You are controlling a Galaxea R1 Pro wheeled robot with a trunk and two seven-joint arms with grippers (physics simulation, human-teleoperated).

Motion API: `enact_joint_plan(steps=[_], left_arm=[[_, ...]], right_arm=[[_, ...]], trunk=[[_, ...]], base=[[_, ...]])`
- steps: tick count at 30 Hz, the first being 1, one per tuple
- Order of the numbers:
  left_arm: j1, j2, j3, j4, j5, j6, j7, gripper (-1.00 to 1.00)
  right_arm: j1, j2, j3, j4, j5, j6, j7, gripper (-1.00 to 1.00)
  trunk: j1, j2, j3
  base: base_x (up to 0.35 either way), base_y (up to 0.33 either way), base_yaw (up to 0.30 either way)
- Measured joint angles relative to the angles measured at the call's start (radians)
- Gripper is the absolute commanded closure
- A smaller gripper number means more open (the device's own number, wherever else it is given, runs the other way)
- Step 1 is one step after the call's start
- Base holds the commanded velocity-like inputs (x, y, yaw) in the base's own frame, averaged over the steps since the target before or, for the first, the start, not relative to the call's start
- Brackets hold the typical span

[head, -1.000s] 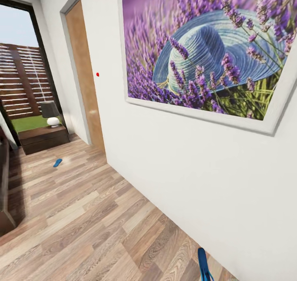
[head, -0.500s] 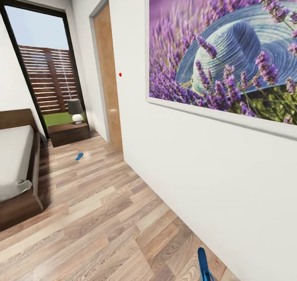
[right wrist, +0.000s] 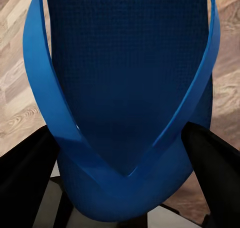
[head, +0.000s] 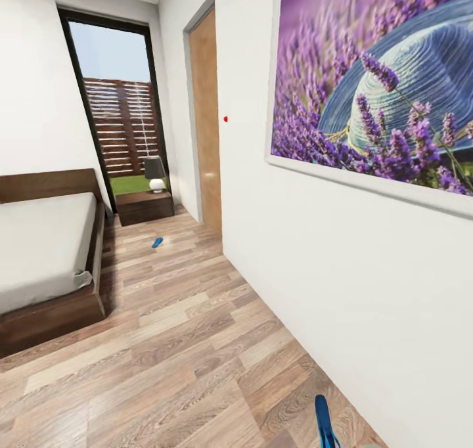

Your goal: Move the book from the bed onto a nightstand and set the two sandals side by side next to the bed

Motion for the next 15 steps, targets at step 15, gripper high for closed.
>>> enact_joint_plan(steps=[15], left_arm=[[0.0,0.0,0.001,0.0,0.0,0.0,0.0,-1.0]], right_arm=[[0.0,0.0,0.0,0.0,0.0,0.0,0.0,1.0]], trunk=[[0.0,0.0,0.0]], base=[[0.0,0.0,0.294]])
